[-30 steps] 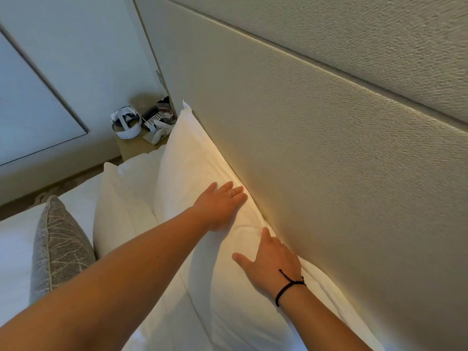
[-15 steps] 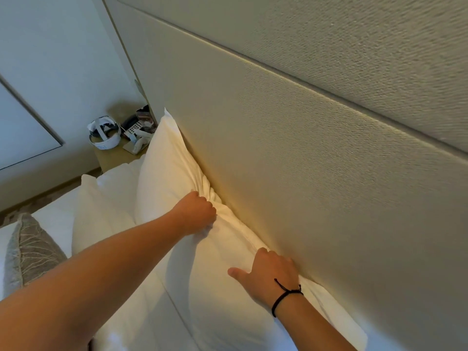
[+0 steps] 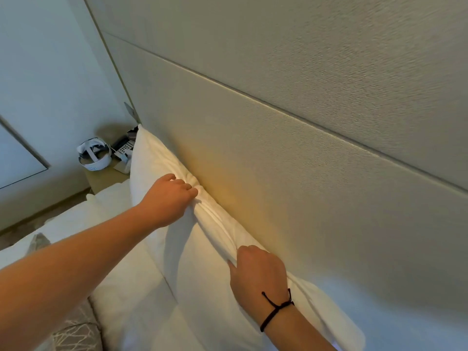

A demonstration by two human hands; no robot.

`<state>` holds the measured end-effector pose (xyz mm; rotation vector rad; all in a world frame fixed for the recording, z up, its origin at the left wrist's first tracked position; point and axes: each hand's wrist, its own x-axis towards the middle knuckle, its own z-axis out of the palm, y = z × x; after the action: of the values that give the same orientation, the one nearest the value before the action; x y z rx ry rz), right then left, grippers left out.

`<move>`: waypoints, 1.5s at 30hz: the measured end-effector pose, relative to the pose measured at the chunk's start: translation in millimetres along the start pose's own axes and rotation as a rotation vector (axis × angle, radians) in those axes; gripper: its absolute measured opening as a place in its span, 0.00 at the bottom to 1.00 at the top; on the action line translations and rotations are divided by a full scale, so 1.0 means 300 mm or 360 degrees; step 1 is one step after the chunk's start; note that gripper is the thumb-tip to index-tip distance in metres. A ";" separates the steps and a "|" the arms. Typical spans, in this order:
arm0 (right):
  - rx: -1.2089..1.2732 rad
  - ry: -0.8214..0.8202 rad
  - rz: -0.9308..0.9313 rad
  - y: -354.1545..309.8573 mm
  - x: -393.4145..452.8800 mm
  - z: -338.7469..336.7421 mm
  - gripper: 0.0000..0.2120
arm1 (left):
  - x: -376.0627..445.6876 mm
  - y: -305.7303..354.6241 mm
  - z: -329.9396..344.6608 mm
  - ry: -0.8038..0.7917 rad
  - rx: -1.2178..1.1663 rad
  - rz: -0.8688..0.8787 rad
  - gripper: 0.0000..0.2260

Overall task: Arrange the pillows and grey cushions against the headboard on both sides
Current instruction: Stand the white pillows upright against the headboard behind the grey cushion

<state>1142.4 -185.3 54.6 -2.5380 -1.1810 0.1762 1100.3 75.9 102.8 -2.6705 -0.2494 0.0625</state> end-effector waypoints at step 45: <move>-0.0357 -0.0260 0.0710 0.408 -0.465 -0.216 0.17 | 0.076 0.340 -0.024 0.0108 -0.0563 0.0051 0.12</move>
<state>1156.3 -380.8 68.3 -3.0067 -0.6986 0.3822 1140.2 -12.7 63.7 -3.0219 -0.2123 -0.0690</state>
